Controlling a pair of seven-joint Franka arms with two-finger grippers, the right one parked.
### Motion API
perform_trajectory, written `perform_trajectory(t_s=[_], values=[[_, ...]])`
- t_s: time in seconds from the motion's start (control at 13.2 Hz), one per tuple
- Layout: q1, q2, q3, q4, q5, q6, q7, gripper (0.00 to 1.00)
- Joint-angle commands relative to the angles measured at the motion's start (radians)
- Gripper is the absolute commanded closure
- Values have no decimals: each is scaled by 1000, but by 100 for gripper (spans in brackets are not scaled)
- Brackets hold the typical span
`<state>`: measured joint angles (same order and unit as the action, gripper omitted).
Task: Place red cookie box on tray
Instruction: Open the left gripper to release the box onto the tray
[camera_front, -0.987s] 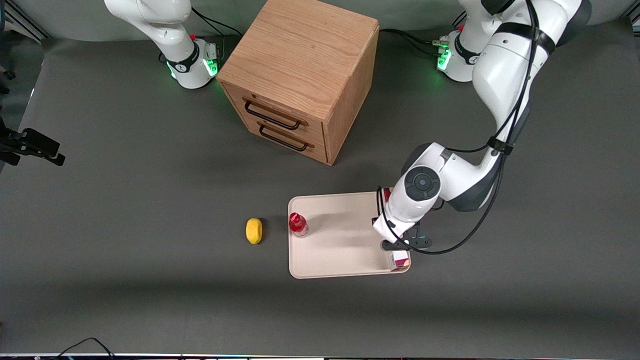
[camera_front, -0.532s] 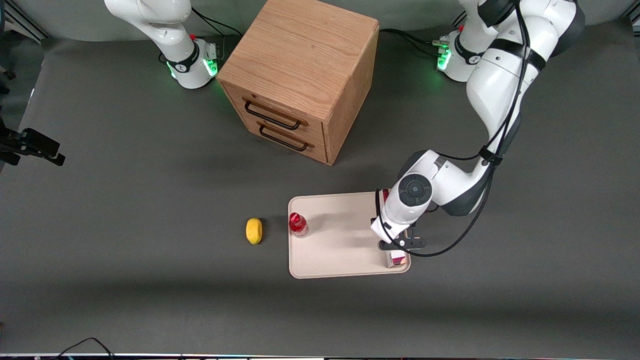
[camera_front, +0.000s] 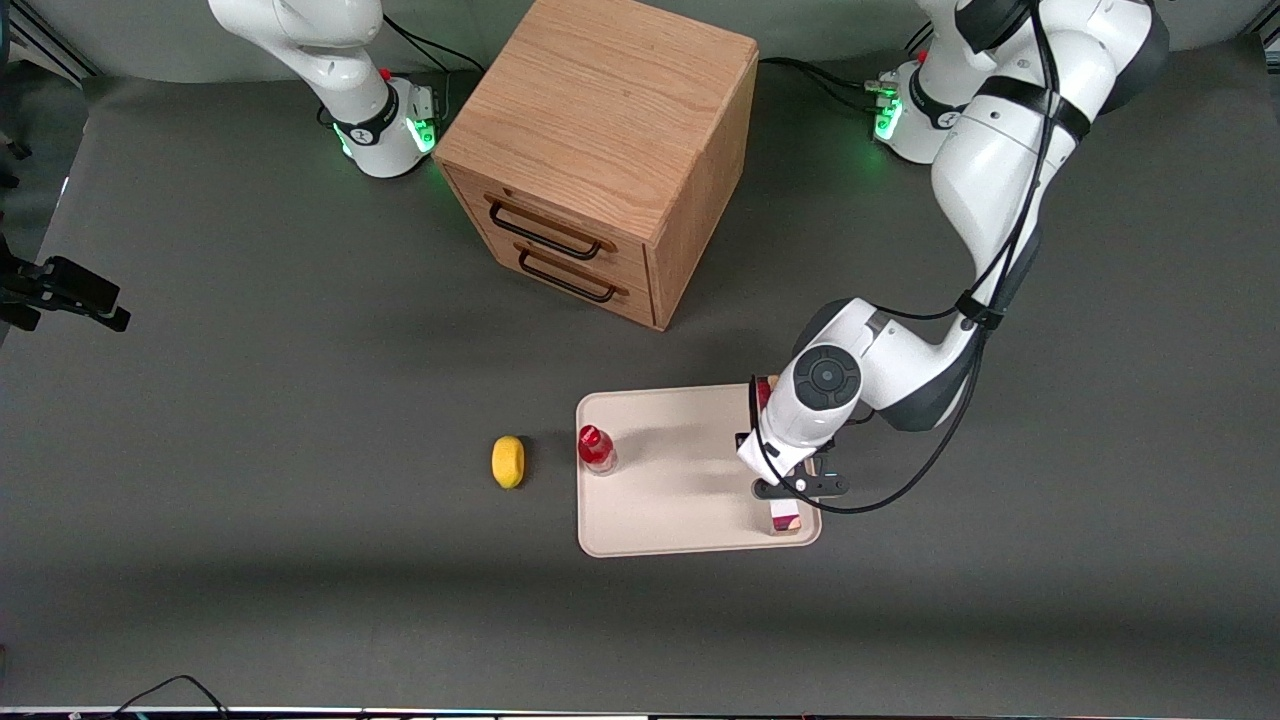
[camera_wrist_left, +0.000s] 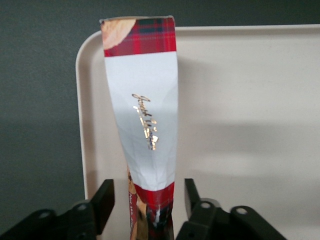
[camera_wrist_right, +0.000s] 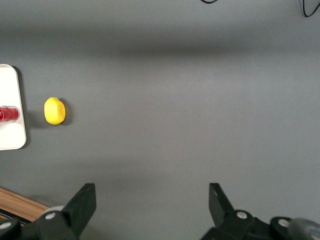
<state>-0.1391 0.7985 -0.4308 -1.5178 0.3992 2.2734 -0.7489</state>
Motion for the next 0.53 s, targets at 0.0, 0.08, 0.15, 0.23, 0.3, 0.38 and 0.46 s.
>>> perform_trajectory(t_s=[0.0, 0.08, 0.15, 0.23, 0.3, 0.38, 0.46], values=[[-8, -25, 3, 2, 17, -14, -20, 0], [-7, -41, 3, 4, 17, -24, -20, 0], [-2, -63, 3, 4, 17, -58, -11, 0], [4, -96, 0, 4, 7, -101, 17, 0], [10, -132, -5, 2, -6, -139, 58, 0], [32, -174, -6, 2, -32, -178, 113, 0], [53, -220, -6, 4, -93, -224, 185, 0]])
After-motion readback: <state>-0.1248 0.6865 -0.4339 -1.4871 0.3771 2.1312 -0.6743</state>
